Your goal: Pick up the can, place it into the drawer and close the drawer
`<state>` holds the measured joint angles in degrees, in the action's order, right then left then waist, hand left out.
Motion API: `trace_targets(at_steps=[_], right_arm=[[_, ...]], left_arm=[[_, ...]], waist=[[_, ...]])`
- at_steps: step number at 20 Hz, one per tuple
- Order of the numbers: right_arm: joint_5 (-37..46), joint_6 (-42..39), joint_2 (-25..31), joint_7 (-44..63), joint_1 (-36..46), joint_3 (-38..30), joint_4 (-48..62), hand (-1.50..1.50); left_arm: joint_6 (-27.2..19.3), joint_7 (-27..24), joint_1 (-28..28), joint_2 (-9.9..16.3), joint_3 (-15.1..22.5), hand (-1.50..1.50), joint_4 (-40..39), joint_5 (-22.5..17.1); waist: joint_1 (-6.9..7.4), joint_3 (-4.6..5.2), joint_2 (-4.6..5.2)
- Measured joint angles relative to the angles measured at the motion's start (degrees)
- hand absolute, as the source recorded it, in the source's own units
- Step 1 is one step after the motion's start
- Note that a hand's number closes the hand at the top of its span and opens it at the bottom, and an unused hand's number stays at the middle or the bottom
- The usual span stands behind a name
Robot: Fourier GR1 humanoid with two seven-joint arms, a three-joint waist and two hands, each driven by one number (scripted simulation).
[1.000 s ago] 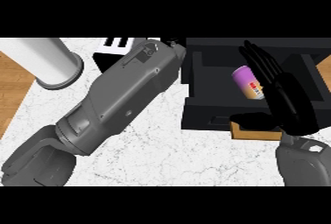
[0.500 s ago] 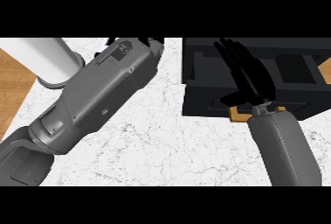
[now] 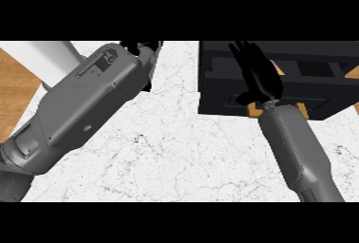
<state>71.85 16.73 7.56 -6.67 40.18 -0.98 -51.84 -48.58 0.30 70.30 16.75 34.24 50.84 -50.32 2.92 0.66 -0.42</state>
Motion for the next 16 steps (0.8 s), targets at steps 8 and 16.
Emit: trace_targets(at_steps=[8, 16], right_arm=[[1.96, 10.50, 0.89, -1.37, 7.60, -3.58, 13.94, -1.50], [2.68, 18.42, 1.89, -1.24, 14.76, -7.09, 26.15, -1.50]], left_arm=[[0.71, 1.88, -3.59, 4.04, -0.71, -1.50, 5.62, 1.49], [0.81, 4.57, -4.68, 6.94, -1.71, -1.50, 9.35, 2.70]], waist=[[0.62, 0.25, 0.13], [1.28, -0.28, 1.05]])
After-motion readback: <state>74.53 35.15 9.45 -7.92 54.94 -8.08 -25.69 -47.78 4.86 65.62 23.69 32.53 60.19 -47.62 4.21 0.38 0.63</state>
